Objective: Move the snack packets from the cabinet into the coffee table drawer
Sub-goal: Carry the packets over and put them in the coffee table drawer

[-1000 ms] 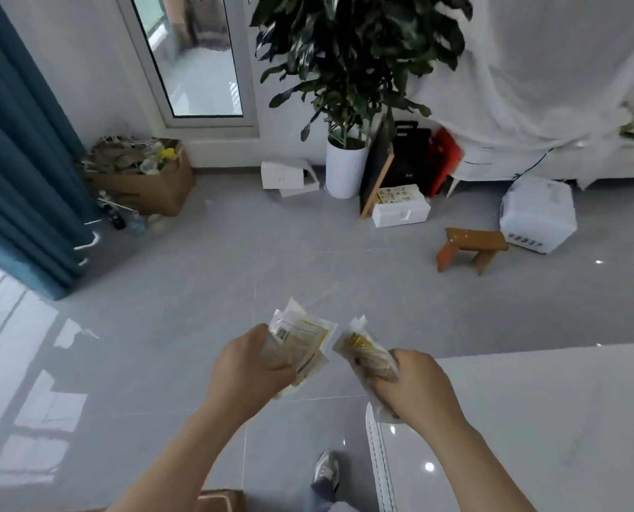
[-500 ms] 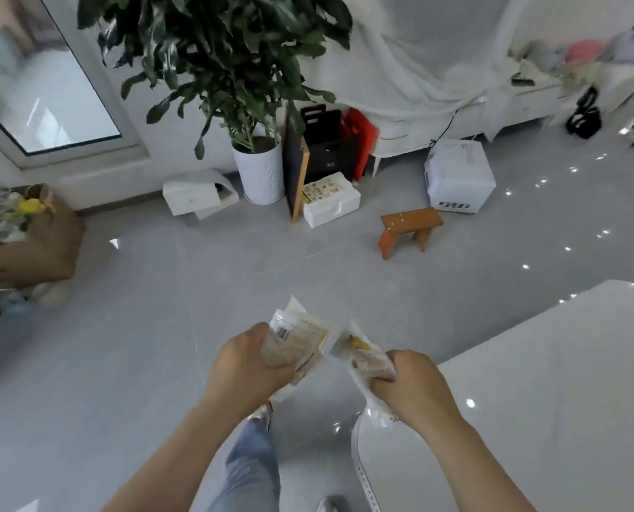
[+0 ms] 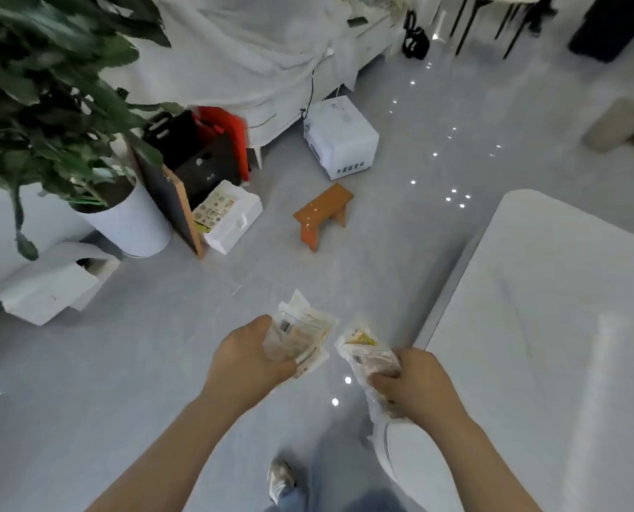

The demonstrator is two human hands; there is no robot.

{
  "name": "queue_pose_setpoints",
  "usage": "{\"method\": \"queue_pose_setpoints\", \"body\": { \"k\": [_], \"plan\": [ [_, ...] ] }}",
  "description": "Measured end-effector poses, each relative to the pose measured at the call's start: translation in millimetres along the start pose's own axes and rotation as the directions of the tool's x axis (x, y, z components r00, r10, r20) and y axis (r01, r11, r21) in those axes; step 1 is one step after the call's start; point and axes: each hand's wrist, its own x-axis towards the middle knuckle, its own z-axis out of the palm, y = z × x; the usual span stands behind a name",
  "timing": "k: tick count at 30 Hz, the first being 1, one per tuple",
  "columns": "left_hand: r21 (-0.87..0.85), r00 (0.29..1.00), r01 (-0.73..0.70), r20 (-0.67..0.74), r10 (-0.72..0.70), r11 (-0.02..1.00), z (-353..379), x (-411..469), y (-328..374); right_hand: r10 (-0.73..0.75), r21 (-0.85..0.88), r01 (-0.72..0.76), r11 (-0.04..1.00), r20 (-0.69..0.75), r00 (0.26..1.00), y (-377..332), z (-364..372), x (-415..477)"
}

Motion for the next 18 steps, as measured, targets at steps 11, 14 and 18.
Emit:
{"method": "queue_pose_setpoints", "body": {
  "k": [11,14,18],
  "plan": [
    [0.13,0.957,-0.241,0.195,0.213,0.962,7,169,78,0.193,0.249,-0.162,0.955,-0.107,0.975,-1,-54,114],
    [0.173,0.932,-0.302,0.26,0.252,0.938,9,205,104,0.262,0.329,-0.2,0.923,-0.158,0.952,2,-78,137],
    [0.147,0.892,-0.37,0.331,0.307,0.917,12,248,136,0.361,0.405,-0.261,0.876,-0.193,0.912,6,-94,160]
  ]
}}
